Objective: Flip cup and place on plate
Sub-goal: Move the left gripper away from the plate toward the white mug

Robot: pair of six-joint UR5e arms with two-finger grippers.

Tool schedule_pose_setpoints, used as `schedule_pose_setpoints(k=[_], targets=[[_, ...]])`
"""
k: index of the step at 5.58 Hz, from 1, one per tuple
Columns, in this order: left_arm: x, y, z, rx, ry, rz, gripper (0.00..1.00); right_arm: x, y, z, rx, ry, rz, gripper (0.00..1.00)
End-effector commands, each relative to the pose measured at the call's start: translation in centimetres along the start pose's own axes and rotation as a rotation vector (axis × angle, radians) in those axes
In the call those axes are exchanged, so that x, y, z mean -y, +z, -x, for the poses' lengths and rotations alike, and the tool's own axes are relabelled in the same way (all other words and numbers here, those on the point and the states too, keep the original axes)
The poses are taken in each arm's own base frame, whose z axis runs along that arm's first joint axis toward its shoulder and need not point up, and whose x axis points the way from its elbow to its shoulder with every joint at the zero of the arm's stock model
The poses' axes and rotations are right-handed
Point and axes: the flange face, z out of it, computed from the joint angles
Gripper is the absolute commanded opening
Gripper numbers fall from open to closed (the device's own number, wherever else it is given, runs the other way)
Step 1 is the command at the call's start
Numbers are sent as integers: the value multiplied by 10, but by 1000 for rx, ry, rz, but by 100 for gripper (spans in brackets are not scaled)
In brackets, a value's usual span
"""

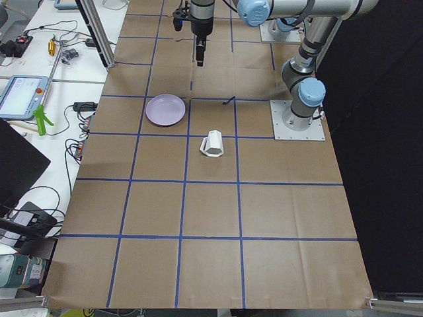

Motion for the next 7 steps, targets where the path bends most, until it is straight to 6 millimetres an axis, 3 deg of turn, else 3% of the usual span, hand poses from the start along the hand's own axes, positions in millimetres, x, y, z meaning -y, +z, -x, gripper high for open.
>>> schedule_pose_setpoints(k=[1, 2, 4, 6, 7], targets=[[-26, -6, 70, -18, -14, 40, 98, 0, 0, 0, 0, 0, 0, 100], [-38, -2, 108, -29, 43, 46, 98, 0, 0, 0, 0, 0, 0, 100], [-77, 18, 208, -79, 100, 58, 98, 0, 0, 0, 0, 0, 0, 100], [-87, 33, 245, -120, 141, 56, 98, 0, 0, 0, 0, 0, 0, 100], [-85, 65, 273, -186, 165, 68, 98, 0, 0, 0, 0, 0, 0, 100]])
